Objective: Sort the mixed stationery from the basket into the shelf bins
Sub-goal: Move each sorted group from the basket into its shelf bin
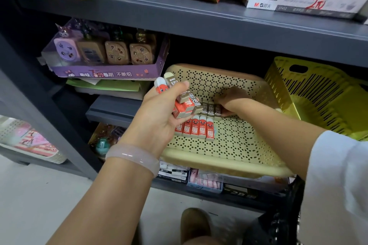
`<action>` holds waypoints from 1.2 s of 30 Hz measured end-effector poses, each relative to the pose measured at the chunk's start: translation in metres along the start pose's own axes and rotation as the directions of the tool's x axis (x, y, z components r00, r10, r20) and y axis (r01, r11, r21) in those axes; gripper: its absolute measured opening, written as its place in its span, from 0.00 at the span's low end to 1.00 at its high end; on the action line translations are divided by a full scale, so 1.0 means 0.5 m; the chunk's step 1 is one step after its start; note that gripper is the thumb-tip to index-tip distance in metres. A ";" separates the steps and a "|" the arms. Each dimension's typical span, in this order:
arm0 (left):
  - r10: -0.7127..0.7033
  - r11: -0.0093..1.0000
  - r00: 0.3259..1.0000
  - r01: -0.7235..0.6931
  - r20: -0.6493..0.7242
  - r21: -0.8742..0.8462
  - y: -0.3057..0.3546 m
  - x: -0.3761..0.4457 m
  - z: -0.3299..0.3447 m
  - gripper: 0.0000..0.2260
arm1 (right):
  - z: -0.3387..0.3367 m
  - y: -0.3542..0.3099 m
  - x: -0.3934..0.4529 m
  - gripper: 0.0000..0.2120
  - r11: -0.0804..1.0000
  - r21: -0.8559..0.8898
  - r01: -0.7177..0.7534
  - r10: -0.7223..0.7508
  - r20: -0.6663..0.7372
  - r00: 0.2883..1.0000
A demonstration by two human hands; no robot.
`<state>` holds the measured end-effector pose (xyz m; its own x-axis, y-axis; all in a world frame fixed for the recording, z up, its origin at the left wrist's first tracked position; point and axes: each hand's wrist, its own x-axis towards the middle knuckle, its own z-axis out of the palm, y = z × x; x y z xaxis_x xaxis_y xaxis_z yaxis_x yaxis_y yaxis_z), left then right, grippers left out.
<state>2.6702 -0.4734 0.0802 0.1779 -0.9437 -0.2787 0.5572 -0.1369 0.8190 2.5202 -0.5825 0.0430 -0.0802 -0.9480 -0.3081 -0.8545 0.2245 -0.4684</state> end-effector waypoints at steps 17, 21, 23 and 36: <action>-0.020 0.998 1.000 0.019 0.014 0.068 -0.013 0.000 0.010 0.03 | -0.039 -0.031 -0.104 0.06 0.766 0.619 0.175 -0.502 0.406 0.763; -0.049 0.996 0.998 0.046 0.040 0.071 -0.015 -0.004 0.014 0.02 | -0.040 -0.027 -0.103 0.02 0.692 0.705 0.157 -0.513 0.327 0.794; -0.045 0.996 0.997 0.040 0.061 0.078 -0.016 -0.005 0.015 0.03 | -0.042 -0.023 -0.103 0.05 0.731 0.658 0.179 -0.521 0.369 0.770; -0.072 0.997 0.997 0.072 0.003 0.005 -0.009 -0.004 0.015 0.06 | -0.061 -0.016 -0.075 0.05 0.550 0.832 0.071 -0.264 0.093 0.960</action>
<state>2.6613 -0.4732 0.0808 0.1347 -0.9323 -0.3357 0.5644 -0.2063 0.7993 2.5144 -0.5557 0.0836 0.1965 -0.9484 -0.2487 -0.0489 0.2439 -0.9686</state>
